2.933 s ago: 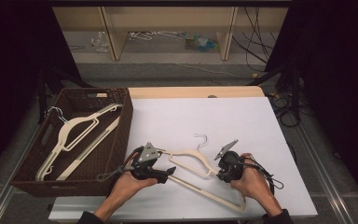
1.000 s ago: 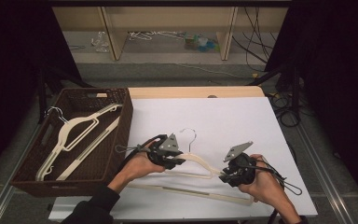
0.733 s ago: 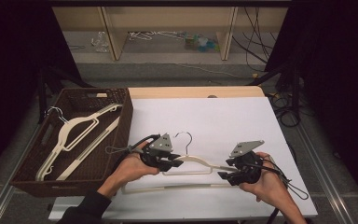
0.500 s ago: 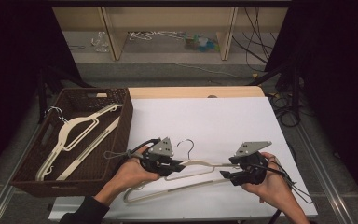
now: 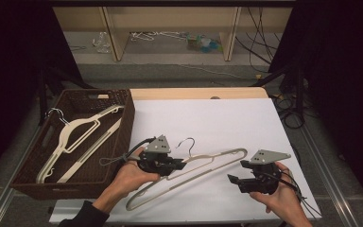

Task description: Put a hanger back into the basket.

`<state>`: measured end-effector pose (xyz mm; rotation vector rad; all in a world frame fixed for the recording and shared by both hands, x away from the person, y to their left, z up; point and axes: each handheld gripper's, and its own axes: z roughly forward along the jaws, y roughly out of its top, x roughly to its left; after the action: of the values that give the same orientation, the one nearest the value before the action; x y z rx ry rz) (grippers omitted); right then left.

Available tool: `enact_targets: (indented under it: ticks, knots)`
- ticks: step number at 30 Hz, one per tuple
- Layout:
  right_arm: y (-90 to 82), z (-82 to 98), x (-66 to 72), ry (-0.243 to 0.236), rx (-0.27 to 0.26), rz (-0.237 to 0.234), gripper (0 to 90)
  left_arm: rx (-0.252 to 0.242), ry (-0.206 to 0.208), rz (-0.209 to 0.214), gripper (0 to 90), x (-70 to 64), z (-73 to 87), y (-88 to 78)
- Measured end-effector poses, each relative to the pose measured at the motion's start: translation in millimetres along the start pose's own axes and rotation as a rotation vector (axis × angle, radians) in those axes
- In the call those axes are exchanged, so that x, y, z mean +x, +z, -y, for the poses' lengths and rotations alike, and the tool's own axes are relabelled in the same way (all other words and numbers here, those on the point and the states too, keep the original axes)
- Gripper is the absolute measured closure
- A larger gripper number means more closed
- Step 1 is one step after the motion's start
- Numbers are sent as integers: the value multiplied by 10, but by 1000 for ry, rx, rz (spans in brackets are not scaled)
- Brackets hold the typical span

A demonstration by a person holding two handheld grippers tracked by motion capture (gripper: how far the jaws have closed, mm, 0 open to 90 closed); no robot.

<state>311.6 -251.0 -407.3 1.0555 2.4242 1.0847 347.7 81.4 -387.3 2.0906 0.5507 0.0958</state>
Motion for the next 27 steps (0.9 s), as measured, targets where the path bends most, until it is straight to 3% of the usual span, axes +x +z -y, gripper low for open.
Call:
enact_targets:
  ticks: [7, 12, 19, 21, 25, 27]
  knots:
    - [10, 45, 12, -2, -22, 1, 309, -90, -109, 26, 854, 67, -40, -194]
    - [13, 70, 26, -2, -19, -1, 309, -153, -180, 11, 854, 108, -97, -396]
    - [5, 109, 27, -17, -29, -4, 309, -212, -217, 1, 854, 110, -189, -686]
    - [-13, 117, 44, 3, -24, -3, 308, -236, -225, -1, 854, 122, -203, -772]
    - [-14, 135, 32, -22, -36, 0, 294, -287, -243, -12, 854, 158, -236, -968]
    - [-11, 144, 41, -3, -28, -3, 276, -305, -246, -27, 854, 192, -255, -1070]
